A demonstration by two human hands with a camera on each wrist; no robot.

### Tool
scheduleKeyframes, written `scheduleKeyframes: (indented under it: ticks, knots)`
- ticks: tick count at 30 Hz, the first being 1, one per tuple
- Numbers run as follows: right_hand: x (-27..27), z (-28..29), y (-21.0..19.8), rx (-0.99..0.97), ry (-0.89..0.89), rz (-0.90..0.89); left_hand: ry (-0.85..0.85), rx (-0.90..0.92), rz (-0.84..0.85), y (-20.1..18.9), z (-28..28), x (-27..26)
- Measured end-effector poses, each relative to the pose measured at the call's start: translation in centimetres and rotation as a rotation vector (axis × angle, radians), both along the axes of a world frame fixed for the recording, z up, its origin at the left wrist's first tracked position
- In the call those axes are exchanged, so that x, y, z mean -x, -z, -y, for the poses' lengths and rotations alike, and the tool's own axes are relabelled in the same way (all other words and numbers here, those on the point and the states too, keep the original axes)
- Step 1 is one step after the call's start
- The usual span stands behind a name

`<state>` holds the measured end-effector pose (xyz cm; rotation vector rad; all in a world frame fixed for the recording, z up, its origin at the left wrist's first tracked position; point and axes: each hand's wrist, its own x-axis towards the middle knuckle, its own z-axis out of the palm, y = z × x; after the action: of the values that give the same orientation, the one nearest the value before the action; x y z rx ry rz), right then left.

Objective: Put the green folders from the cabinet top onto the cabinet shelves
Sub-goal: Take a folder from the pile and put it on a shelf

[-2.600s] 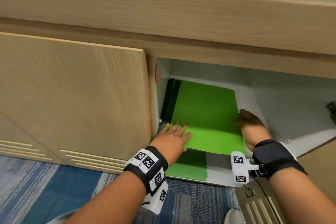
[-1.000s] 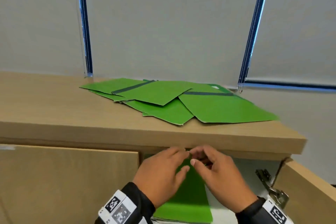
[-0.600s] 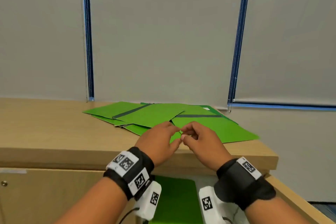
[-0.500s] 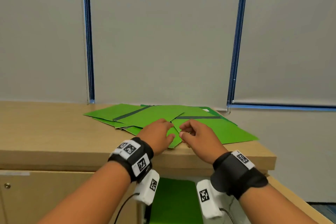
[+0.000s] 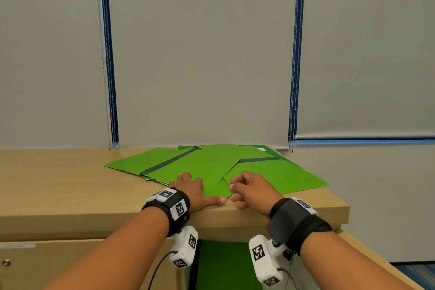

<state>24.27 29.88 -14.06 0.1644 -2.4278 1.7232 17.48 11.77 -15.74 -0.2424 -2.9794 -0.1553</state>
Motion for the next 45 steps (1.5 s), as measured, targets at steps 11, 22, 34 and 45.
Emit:
scheduleKeyframes:
  ticks: [11,22,34,45]
  knots:
    - [-2.1,-0.4,0.3,0.055,0.019,0.253,0.210,0.005,-0.173,0.1,1.6,-6.3]
    - [-2.8,-0.1,-0.6,0.645,-0.080,0.024,0.400,-0.339,-0.103,-2.4,0.6,-11.4]
    - [-5.1,-2.2,-4.3,0.627,-0.105,-0.136,0.104,-1.019,-0.245,-9.2,5.9,-6.5]
    - [-5.3,-3.2,-6.0,0.485,0.058,-0.310,0.432,-1.507,-0.277,-10.5,4.4,-10.3]
